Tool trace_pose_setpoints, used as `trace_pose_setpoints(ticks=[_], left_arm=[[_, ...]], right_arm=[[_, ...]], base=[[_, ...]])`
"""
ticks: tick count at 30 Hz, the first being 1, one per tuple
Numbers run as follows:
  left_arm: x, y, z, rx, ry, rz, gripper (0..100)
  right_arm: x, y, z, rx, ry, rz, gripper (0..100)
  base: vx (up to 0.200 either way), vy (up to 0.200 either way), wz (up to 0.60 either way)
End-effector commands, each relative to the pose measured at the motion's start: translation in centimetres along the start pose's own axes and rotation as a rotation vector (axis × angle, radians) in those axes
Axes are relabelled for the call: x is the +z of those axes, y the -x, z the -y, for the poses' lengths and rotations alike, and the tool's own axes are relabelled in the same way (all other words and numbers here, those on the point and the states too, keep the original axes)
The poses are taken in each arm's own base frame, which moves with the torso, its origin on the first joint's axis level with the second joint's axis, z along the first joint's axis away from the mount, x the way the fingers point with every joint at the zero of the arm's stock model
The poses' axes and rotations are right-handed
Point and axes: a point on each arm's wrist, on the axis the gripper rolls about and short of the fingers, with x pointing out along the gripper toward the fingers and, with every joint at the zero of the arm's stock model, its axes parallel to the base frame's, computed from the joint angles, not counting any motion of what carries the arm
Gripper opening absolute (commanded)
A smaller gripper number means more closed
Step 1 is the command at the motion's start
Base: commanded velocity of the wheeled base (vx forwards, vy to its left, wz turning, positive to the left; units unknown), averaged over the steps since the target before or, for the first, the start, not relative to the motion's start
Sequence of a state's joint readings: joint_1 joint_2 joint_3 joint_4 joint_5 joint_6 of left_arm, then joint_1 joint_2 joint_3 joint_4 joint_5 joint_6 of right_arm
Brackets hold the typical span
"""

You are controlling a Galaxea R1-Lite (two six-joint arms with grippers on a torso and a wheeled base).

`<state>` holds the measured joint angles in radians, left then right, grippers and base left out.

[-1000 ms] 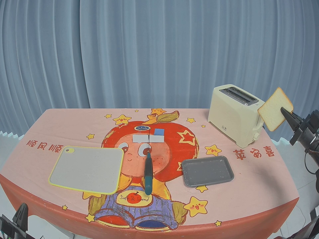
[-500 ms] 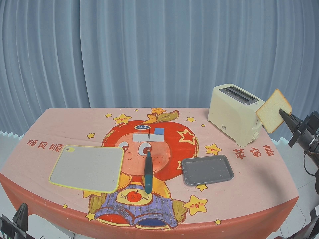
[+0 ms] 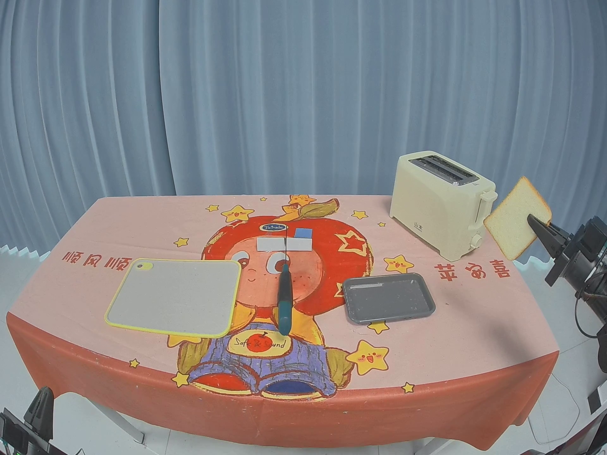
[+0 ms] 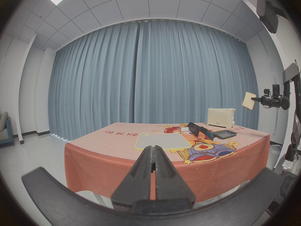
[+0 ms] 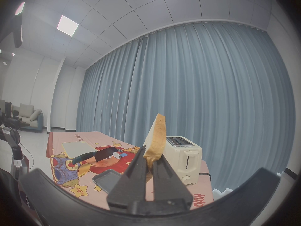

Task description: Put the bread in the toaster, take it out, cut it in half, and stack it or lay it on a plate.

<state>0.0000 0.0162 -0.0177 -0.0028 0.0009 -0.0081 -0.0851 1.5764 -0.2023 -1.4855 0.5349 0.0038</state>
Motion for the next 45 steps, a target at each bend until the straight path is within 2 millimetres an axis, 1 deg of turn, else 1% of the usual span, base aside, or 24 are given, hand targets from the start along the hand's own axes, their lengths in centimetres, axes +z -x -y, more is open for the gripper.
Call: trace_pose_setpoints(ticks=[1, 7, 14, 45], left_arm=[[-0.5, 0.0, 0.0, 0.001, 0.001, -0.001, 0], [-0.5, 0.0, 0.0, -0.001, 0.001, -0.001, 0], [-0.5, 0.0, 0.0, 0.001, 0.001, -0.001, 0], [-0.5, 0.0, 0.0, 0.001, 0.001, -0.001, 0]], right_arm=[[-0.2, -0.1, 0.0, 0.003, -0.004, -0.007, 0], [0.0, -0.1, 0.0, 0.003, 0.004, 0.006, 0], [-0.1, -0.2, -0.6, 0.029, 0.003, 0.011, 0], [-0.3, -0.2, -1.2, 0.053, -0.007, 0.001, 0]], base=[[0.000, 0.000, 0.00], [0.000, 0.000, 0.00], [0.000, 0.000, 0.00], [0.000, 0.200, 0.00]])
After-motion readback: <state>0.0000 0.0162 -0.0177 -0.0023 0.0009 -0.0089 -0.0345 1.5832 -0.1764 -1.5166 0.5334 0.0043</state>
